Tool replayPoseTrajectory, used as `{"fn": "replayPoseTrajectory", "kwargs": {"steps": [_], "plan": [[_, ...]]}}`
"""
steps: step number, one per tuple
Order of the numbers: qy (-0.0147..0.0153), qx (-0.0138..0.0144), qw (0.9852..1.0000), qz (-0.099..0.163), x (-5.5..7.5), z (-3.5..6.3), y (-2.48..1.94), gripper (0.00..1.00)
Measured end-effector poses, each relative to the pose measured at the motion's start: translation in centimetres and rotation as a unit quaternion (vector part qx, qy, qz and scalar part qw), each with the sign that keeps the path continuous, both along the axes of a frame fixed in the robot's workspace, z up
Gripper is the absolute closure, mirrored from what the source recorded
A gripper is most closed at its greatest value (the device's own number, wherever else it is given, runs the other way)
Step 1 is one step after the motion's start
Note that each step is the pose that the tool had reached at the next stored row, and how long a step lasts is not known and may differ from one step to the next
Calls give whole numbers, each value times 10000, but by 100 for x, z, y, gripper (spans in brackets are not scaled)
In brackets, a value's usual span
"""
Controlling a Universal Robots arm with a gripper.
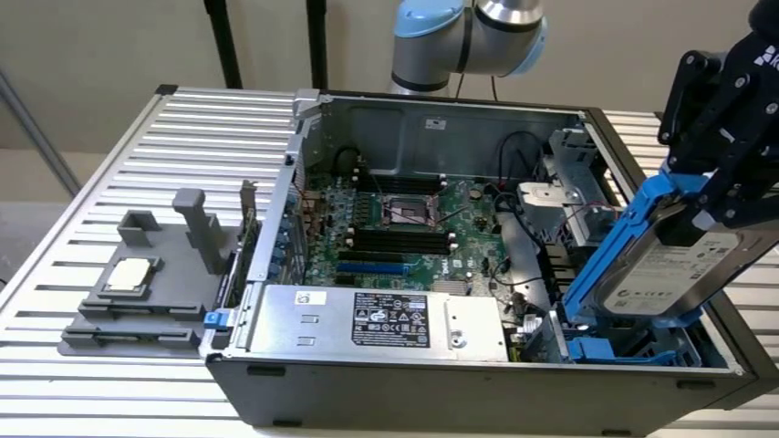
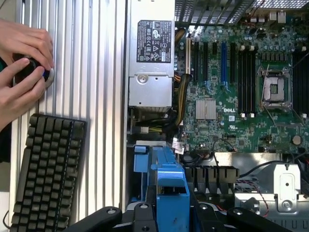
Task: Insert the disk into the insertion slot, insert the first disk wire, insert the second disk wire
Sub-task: 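Insert the disk into the insertion slot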
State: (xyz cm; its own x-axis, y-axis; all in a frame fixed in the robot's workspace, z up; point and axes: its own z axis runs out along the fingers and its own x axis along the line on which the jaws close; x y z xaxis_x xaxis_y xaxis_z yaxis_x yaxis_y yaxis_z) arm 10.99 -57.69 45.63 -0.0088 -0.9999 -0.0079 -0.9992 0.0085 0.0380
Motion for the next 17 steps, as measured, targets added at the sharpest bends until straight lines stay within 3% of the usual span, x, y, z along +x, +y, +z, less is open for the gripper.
{"fn": "replayPoseTrajectory", "kwargs": {"steps": [17], "plan": [[0,40,10000,-1,23,-86,-57,68]]}}
